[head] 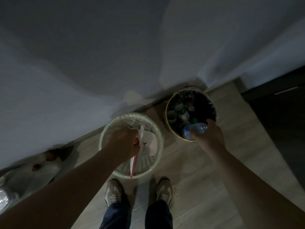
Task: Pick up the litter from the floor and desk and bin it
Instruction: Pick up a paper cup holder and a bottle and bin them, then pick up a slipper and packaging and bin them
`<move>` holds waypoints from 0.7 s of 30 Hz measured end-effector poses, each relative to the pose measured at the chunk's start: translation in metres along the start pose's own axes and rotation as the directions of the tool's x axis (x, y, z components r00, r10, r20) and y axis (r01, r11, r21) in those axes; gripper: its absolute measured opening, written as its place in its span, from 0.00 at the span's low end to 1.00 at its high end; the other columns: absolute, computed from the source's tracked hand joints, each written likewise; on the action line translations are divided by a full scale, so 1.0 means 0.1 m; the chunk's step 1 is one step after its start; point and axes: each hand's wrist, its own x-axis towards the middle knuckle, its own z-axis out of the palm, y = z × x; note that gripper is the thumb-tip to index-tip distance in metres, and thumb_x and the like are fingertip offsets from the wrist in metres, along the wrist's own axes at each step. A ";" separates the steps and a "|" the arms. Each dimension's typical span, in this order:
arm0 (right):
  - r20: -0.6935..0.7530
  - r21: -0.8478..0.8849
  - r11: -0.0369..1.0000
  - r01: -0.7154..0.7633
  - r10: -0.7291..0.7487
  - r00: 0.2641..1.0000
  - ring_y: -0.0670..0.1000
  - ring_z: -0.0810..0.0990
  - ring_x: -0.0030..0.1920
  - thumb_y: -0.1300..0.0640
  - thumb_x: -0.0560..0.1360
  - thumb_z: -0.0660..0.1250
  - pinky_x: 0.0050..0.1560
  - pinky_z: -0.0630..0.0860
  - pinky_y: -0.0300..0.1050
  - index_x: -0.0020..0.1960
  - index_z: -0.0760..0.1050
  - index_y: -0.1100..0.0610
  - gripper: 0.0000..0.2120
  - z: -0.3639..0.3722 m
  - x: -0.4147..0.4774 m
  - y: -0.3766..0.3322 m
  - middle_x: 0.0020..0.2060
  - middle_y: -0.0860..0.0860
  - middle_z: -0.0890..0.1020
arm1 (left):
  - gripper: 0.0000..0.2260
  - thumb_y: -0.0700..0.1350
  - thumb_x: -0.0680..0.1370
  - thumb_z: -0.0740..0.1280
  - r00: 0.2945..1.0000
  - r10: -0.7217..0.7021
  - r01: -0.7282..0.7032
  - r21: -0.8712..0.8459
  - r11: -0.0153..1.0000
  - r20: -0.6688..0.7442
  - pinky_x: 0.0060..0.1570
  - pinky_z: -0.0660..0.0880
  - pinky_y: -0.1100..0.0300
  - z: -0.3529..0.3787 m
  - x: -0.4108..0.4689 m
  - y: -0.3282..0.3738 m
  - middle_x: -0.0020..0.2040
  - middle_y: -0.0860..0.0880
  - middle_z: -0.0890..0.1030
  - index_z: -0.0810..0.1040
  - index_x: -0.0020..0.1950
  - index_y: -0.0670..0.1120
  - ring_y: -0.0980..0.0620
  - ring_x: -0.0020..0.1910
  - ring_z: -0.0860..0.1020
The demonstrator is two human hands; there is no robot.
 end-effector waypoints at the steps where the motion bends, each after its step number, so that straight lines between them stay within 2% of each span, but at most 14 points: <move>1: 0.009 0.007 1.000 0.025 -0.025 1.000 0.61 0.73 0.64 0.51 0.69 0.74 0.56 0.73 0.50 0.73 0.63 0.59 0.37 0.01 -0.03 -0.01 0.66 0.61 0.71 | 0.13 0.53 0.73 0.66 1.000 -0.002 0.002 -0.002 1.000 0.004 0.53 0.76 0.56 -0.01 0.00 0.00 0.52 0.53 0.81 0.78 0.56 0.52 0.52 0.52 0.79; 3: 0.004 -0.037 0.998 0.058 -0.058 0.998 0.61 0.73 0.64 0.53 0.69 0.74 0.58 0.73 0.49 0.73 0.63 0.59 0.37 0.01 -0.10 -0.03 0.66 0.61 0.69 | 0.13 0.52 0.74 0.66 1.000 -0.003 0.003 -0.007 1.000 0.003 0.54 0.76 0.57 -0.03 -0.01 0.00 0.53 0.53 0.81 0.78 0.57 0.51 0.52 0.53 0.79; 6: 0.014 -0.110 0.990 0.089 -0.088 0.996 0.61 0.76 0.60 0.54 0.69 0.73 0.54 0.74 0.48 0.68 0.68 0.56 0.30 -0.02 -0.22 -0.06 0.62 0.60 0.73 | 0.13 0.52 0.74 0.66 1.000 0.008 -0.008 -0.014 1.000 0.003 0.55 0.76 0.57 -0.07 -0.04 0.02 0.53 0.53 0.81 0.78 0.58 0.51 0.53 0.54 0.79; 12: 0.081 -0.200 0.962 0.187 -0.174 0.981 0.56 0.78 0.58 0.53 0.71 0.70 0.53 0.73 0.46 0.65 0.72 0.55 0.23 -0.27 -0.50 -0.23 0.60 0.55 0.77 | 0.16 0.52 0.75 0.66 0.997 0.057 -0.056 0.032 0.998 -0.047 0.58 0.73 0.59 -0.42 -0.20 0.13 0.57 0.51 0.80 0.77 0.62 0.50 0.50 0.57 0.78; 16: 0.106 -0.284 0.917 0.281 -0.261 0.960 0.53 0.77 0.59 0.52 0.72 0.70 0.53 0.73 0.45 0.63 0.72 0.54 0.21 -0.63 -0.78 -0.49 0.58 0.52 0.77 | 0.15 0.52 0.72 0.63 0.983 0.112 -0.107 0.035 0.994 -0.145 0.48 0.75 0.57 -0.91 -0.41 0.25 0.49 0.48 0.81 0.80 0.54 0.47 0.45 0.49 0.81; 18: 0.122 -0.327 0.885 0.331 -0.308 0.944 0.53 0.77 0.59 0.51 0.72 0.69 0.53 0.73 0.45 0.63 0.72 0.53 0.21 -0.89 -0.96 -0.66 0.58 0.52 0.77 | 0.18 0.55 0.69 0.61 0.969 0.180 -0.157 0.141 0.978 -0.170 0.43 0.75 0.58 -1.23 -0.56 0.32 0.46 0.48 0.80 0.80 0.52 0.46 0.45 0.44 0.81; 19: 0.129 -0.348 0.867 0.356 -0.332 0.934 0.53 0.77 0.59 0.51 0.71 0.69 0.53 0.74 0.45 0.63 0.71 0.53 0.21 -1.04 -1.06 -0.76 0.58 0.52 0.77 | 0.21 0.56 0.68 0.59 0.962 0.213 -0.187 0.155 0.970 -0.172 0.42 0.75 0.58 -1.42 -0.64 0.36 0.46 0.47 0.80 0.80 0.52 0.46 0.45 0.44 0.81; 21: 0.138 -0.381 0.832 0.404 -0.380 0.914 0.53 0.77 0.60 0.51 0.72 0.69 0.55 0.75 0.46 0.63 0.71 0.54 0.22 -1.38 -1.28 -0.98 0.58 0.53 0.77 | 0.25 0.60 0.71 0.58 0.967 0.224 -0.207 0.137 0.969 -0.121 0.49 0.73 0.58 -1.86 -0.85 0.48 0.52 0.47 0.79 0.77 0.59 0.47 0.45 0.50 0.79</move>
